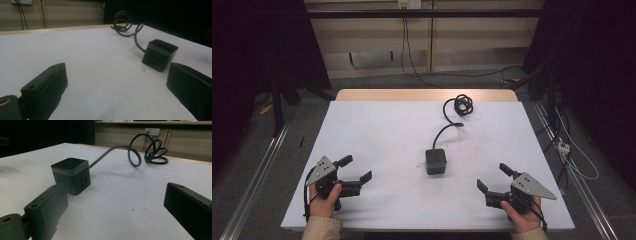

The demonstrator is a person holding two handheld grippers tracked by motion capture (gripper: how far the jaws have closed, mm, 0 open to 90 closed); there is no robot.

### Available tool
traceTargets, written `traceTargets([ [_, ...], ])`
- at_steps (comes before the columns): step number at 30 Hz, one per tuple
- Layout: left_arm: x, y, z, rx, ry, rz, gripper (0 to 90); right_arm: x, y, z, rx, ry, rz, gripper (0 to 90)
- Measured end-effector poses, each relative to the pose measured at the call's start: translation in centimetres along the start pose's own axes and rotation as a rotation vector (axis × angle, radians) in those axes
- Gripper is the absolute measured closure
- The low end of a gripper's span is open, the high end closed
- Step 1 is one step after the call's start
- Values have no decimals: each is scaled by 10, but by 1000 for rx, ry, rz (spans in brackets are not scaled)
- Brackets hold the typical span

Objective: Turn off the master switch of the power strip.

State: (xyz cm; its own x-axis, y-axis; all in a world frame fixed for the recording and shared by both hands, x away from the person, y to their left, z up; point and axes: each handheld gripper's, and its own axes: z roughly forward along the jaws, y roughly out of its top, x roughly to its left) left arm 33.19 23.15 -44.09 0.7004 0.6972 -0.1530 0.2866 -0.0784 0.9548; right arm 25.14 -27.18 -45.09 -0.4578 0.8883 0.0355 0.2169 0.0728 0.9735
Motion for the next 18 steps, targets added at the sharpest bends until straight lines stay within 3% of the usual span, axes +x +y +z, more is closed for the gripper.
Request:
traceTargets([
  [18,1,1,0,6,-2,10,31,3,4,5,11,14,-10,49],
])
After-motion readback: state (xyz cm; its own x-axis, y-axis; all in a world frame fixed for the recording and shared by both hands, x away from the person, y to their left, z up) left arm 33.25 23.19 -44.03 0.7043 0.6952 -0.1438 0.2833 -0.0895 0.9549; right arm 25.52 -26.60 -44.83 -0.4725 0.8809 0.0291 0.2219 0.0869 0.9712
